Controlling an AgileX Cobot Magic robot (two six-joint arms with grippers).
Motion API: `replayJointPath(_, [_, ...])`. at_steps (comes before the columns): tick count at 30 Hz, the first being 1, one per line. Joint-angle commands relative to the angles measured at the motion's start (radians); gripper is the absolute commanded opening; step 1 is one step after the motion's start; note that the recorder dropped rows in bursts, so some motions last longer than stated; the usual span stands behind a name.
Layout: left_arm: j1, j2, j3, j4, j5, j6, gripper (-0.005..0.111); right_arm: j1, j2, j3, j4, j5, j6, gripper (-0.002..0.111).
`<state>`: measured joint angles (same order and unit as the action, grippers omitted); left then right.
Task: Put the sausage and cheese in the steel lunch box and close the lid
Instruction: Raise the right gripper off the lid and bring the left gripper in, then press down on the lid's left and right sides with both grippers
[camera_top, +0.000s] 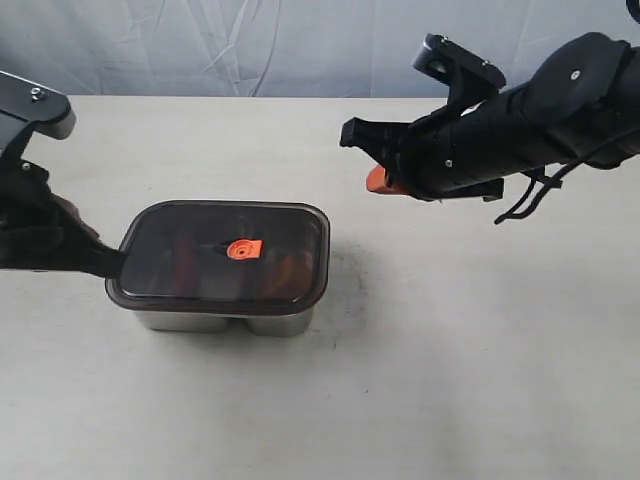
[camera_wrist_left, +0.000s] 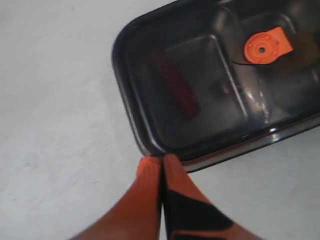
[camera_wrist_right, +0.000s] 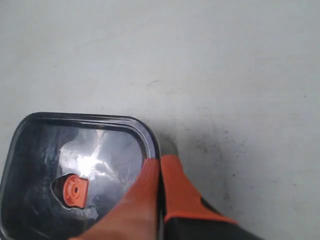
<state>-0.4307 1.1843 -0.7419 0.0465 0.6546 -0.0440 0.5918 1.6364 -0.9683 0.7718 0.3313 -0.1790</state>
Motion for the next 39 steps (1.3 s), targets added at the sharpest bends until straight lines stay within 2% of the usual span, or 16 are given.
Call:
replayJointPath(1, [0.073, 0.125, -0.047, -0.230, -0.029, 0.200, 0.000, 0.016, 0.007, -0.037, 0.019, 0.028, -0.009, -0.001])
replayJointPath(6, [0.099, 0.209, -0.110, -0.360, -0.018, 0.327, 0.000, 0.039, 0.083, -0.134, 0.019, 0.105, -0.041, -0.001])
replayJointPath(11, [0.101, 0.251, -0.144, -0.361, 0.050, 0.338, 0.000, 0.049, 0.188, -0.228, 0.017, 0.174, -0.055, -0.001])
replayJointPath(15, [0.101, 0.294, -0.149, -0.342, 0.051, 0.340, 0.000, 0.049, 0.246, -0.274, 0.021, 0.219, -0.055, -0.001])
replayJointPath(18, [0.108, 0.332, -0.149, -0.336, 0.028, 0.340, 0.000, 0.052, 0.269, -0.278, 0.025, 0.238, -0.055, -0.001])
replayJointPath(27, [0.209, 0.387, -0.182, -0.407, 0.024, 0.388, 0.000, 0.094, 0.278, -0.278, 0.018, 0.242, -0.055, -0.001])
replayJointPath(39, [0.212, 0.432, -0.182, -0.440, 0.007, 0.434, 0.000, 0.096, 0.281, -0.274, -0.027, 0.278, -0.047, -0.001])
